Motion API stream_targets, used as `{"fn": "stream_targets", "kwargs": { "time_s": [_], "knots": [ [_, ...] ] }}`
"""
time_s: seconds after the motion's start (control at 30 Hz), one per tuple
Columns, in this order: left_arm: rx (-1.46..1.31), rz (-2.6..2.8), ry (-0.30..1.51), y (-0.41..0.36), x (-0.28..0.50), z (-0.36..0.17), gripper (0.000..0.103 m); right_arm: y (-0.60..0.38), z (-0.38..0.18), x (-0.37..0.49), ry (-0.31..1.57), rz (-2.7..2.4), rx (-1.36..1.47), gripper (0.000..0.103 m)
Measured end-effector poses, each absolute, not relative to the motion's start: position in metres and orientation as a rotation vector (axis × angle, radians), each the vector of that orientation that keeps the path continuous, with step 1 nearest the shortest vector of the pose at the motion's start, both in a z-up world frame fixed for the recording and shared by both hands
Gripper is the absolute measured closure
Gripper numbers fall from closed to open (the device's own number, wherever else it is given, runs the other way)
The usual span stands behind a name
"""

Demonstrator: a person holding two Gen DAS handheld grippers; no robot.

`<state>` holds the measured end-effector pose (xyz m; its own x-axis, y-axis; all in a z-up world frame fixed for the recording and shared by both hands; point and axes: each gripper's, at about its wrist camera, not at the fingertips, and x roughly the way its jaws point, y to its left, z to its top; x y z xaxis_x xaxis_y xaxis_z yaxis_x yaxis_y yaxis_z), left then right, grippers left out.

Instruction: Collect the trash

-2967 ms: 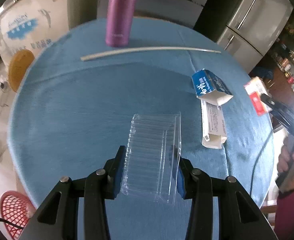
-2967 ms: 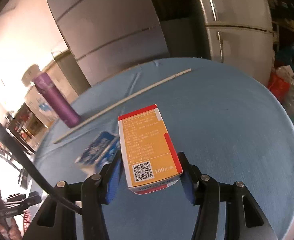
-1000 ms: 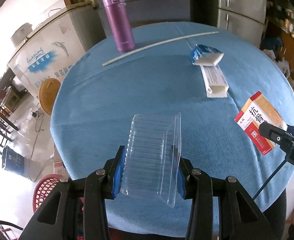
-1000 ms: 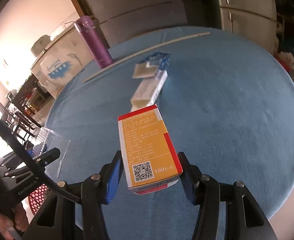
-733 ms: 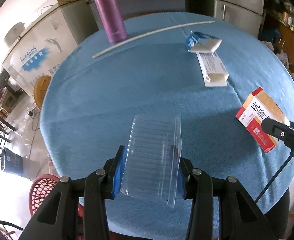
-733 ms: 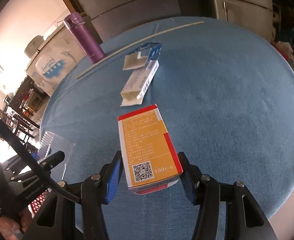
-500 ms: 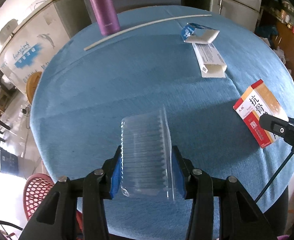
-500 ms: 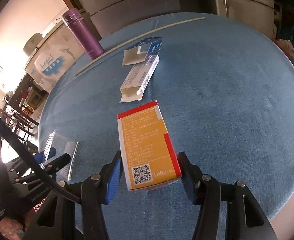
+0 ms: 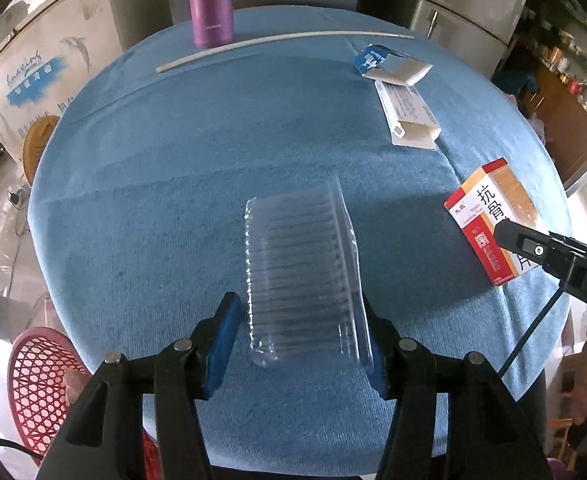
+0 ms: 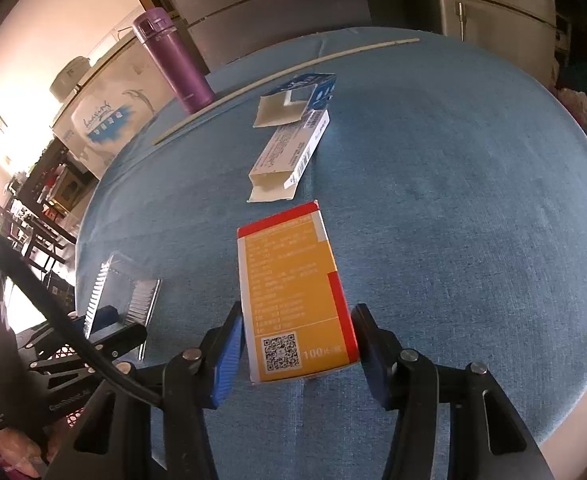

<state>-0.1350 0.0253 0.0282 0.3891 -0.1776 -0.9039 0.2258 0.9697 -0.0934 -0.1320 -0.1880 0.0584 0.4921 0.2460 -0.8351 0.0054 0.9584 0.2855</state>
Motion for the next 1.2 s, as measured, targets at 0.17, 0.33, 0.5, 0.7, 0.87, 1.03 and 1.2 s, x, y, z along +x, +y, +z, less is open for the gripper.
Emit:
{"fn": "stream_targets", "kwargs": {
  "time_s": [0.17, 0.33, 0.5, 0.7, 0.87, 1.03, 1.2],
  "knots": [
    [0.015, -0.278, 1.131, 0.029, -0.136, 0.028, 0.051, -0.192, 0.059, -0.134, 1.047, 0.149, 0.283, 0.048],
    [-0.005, -0.254, 1.121, 0.033, -0.135, 0.028, 0.06, -0.198, 0.059, -0.135, 1.045, 0.143, 0.308, 0.048],
    [0.019, -0.203, 1.096, 0.032, -0.136, 0.04, 0.061, -0.202, 0.064, -0.139, 1.023, 0.143, 0.325, 0.048],
    [0.114, -0.149, 1.024, 0.022, -0.141, 0.072, 0.061, -0.209, 0.077, -0.142, 0.98, 0.144, 0.352, 0.048],
    [0.17, -0.141, 0.949, 0.007, -0.142, 0.1, 0.061, -0.215, 0.091, -0.147, 0.943, 0.145, 0.367, 0.048],
    [0.208, -0.15, 0.909, -0.011, -0.144, 0.118, 0.06, -0.223, 0.101, -0.154, 0.915, 0.137, 0.38, 0.048],
    [0.246, -0.173, 0.885, -0.03, -0.148, 0.129, 0.06, -0.237, 0.109, -0.161, 0.896, 0.119, 0.403, 0.048]
  ]
}}
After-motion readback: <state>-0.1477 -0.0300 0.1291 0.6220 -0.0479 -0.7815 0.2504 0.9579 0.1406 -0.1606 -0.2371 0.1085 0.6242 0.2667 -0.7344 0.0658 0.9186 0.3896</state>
